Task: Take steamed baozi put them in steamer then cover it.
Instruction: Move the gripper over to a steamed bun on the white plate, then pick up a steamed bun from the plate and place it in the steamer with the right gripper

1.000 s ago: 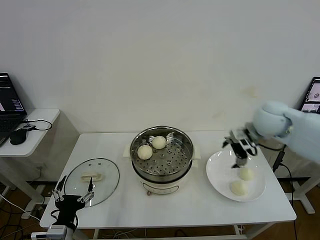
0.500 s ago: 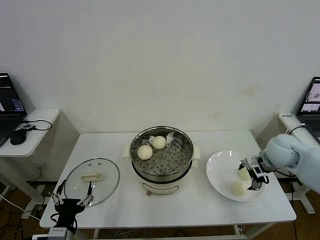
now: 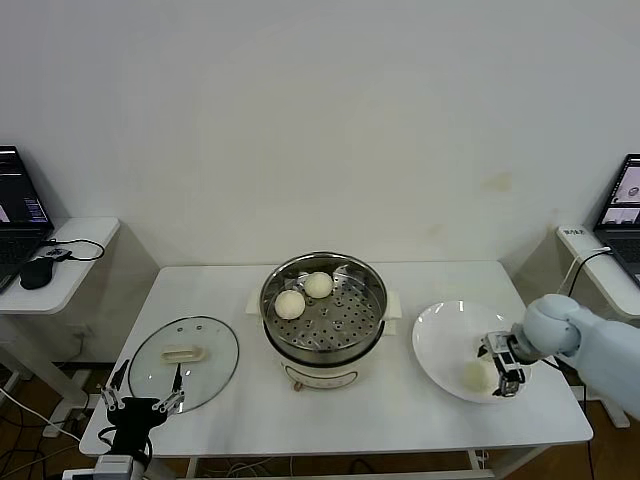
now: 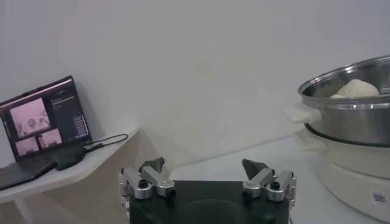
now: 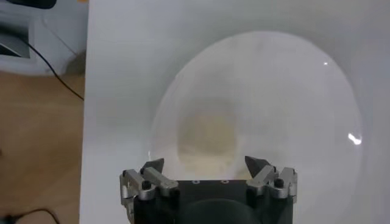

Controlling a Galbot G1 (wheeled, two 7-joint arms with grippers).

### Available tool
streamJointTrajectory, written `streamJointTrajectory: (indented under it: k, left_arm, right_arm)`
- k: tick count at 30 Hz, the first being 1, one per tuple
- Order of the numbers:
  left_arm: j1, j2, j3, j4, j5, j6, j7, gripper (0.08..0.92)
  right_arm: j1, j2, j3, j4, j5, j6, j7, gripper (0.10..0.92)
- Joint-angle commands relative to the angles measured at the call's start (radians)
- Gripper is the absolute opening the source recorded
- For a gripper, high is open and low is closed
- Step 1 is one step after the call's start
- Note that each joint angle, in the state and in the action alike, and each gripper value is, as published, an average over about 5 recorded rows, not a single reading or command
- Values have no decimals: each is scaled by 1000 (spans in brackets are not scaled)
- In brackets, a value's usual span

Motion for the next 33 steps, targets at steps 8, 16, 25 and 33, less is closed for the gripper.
streamJointTrajectory:
  k: [8, 16, 25, 33]
  left_arm:
    - [-7, 2, 0, 11, 0, -1, -1, 823]
    - [-8, -3, 3, 15, 1, -2, -1, 823]
    - [-9, -2, 3, 9, 0, -2, -2, 823]
    - [-13, 3, 5, 8, -4, -3, -2, 823]
  right_arm:
    - [-60, 68, 57, -77, -14, -3, 13, 808]
    - [-40, 63, 55, -75, -2, -7, -4, 663]
    - [92, 45, 6, -67, 51, -2, -48, 628]
    - [361, 32, -76, -30, 172, -16, -90, 628]
